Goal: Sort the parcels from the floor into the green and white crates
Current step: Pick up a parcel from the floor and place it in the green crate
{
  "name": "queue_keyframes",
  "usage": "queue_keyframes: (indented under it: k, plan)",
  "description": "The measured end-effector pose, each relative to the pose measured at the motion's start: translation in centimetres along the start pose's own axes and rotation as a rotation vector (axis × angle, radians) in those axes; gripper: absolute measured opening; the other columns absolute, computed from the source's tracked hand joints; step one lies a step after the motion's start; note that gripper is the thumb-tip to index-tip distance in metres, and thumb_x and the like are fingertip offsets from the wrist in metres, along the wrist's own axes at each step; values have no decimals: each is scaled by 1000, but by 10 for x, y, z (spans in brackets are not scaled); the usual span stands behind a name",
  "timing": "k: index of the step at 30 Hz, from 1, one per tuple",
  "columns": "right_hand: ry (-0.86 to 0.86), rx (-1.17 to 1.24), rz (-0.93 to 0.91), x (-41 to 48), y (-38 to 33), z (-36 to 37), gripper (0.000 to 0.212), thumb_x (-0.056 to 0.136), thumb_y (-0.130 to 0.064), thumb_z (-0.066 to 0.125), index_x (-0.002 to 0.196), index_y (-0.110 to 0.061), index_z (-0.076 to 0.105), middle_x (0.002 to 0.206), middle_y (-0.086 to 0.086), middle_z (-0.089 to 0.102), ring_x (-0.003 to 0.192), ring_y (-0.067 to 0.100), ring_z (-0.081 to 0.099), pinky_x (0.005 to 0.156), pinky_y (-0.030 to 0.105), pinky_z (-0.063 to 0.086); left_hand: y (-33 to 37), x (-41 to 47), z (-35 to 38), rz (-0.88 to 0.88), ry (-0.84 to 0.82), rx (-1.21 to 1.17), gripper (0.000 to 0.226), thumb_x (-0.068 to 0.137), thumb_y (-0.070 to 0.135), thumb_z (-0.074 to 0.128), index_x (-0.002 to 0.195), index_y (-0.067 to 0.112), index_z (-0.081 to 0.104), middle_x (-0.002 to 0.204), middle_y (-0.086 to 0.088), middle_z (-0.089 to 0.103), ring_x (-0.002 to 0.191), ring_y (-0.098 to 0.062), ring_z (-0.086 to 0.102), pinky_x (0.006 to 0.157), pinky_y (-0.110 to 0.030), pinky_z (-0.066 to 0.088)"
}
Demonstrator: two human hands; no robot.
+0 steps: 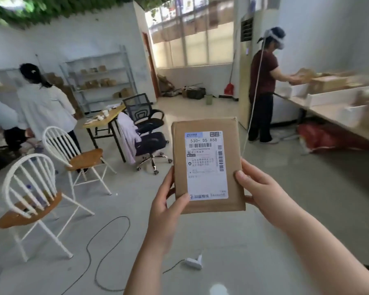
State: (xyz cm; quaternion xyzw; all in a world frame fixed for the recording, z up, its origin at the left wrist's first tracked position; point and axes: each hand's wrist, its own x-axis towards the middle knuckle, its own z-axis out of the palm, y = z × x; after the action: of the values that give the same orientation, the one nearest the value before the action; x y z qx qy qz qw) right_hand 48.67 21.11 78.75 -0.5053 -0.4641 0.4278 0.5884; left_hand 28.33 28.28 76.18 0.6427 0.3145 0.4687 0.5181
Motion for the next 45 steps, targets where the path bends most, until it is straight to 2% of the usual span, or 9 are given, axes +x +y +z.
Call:
queue_keyframes:
  k: [4,9,18,21,24,28,33,38,45]
  plan:
    - [288,-28,29,-53,-8,-82,46,98,-20,46,137,-44,42,116,-23,65,102,-4,63,85,30,51,-11,13,93,-24,-237,-48,68,71,42,66,134,53,43,131,19,57,126,-7,50,103,-45,44]
    - [566,-45,35,-136,-21,-187,46,98,-22,46,137,-46,40,119,-14,67,106,11,65,91,38,52,-9,6,234,-37,-507,-132,69,67,43,65,131,55,44,125,20,61,122,-7,54,99,-45,47]
    - [977,-35,6,-315,-43,-350,45,83,-36,56,124,-51,48,108,-16,71,95,5,69,68,23,55,4,-70,484,-91,-903,-325,69,73,16,73,130,46,48,122,14,66,115,-6,59,89,-27,51]
    - [1122,-51,26,-370,-41,-383,36,93,-32,52,119,-57,50,110,-17,70,99,5,67,72,25,53,9,-100,547,-126,-1057,-357,71,71,24,70,133,46,46,119,17,66,113,-4,60,92,-30,47]
    - [1305,-26,36,-422,-38,-405,33,96,-27,50,117,-52,52,104,-18,71,92,2,69,63,19,55,17,-130,603,-153,-1215,-367,74,69,26,71,135,45,44,118,16,67,112,-8,62,91,-32,51]
    - [1527,19,57,-481,-35,-423,28,93,-33,54,99,-60,53,98,-25,70,86,-4,67,59,11,53,26,-172,672,-184,-1447,-390,71,73,25,75,132,46,44,114,13,69,106,-11,65,76,-25,57]
    - [1746,36,73,-533,-32,-441,30,96,-33,49,111,-58,42,88,-38,66,80,-14,64,58,11,52,26,-219,741,-247,-1638,-409,69,74,21,71,131,50,45,116,12,68,109,-14,63,78,-27,56]
    - [1851,54,130,-566,-22,-455,46,97,-33,46,141,-41,35,118,-22,63,110,6,59,94,33,49,14,-256,786,-241,-1761,-412,63,84,15,66,122,60,46,118,14,67,109,-11,64,85,-33,54]
    - [1891,78,207,-610,-11,-480,41,100,-27,43,138,-39,39,104,-28,67,87,-11,64,59,7,49,5,-300,824,-325,-1858,-369,72,70,28,69,134,49,42,120,15,66,107,-9,64,73,-21,56]
